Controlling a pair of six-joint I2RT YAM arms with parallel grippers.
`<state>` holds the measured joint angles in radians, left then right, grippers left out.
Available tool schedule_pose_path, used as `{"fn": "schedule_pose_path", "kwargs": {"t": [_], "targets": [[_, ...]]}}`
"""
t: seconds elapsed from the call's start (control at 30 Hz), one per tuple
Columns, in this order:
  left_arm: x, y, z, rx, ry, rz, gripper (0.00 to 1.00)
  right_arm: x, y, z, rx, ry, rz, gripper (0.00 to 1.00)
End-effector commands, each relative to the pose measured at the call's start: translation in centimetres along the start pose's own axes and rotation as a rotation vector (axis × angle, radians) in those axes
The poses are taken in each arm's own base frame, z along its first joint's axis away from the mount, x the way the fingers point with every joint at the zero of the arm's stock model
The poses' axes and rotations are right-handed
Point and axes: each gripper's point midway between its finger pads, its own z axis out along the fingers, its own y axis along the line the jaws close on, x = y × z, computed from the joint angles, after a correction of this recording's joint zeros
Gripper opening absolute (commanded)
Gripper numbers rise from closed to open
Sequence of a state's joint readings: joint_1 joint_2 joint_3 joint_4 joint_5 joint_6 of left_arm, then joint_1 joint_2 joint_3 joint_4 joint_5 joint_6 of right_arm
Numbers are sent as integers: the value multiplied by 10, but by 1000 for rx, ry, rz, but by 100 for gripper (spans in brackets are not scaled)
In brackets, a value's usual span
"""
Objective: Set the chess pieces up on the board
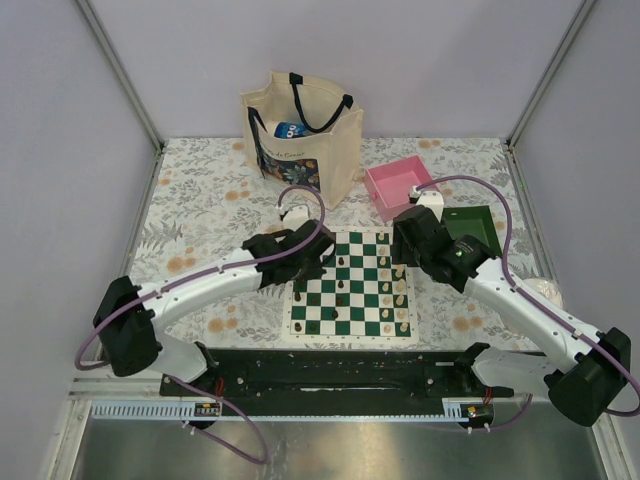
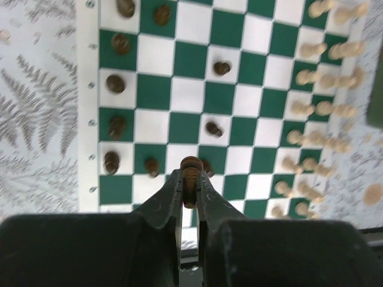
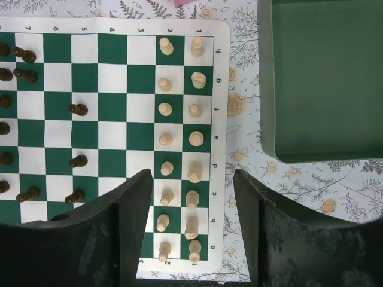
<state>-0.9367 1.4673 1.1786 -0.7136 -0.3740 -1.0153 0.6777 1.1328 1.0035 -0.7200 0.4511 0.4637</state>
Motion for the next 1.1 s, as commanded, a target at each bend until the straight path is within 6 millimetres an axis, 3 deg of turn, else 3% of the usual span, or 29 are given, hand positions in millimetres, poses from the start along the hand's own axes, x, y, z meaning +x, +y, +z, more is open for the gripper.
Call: {"fn": "schedule_pose_path", "kwargs": {"t": [0.0,0.17,0.37,1.07], "targets": [[14,29,-15,-12,-4,49,0,-8,5,2,-16,-26,22,65],[26,55,-21,-41,2,62,0,-6,10,4,-35,-12,29,65],[37,71,-15,-119,38,141,0,-6,13,5,-46,-1,25,65],[76,68,10,-131,165,246,0,-6,17,6,-59,7,9,65]]}}
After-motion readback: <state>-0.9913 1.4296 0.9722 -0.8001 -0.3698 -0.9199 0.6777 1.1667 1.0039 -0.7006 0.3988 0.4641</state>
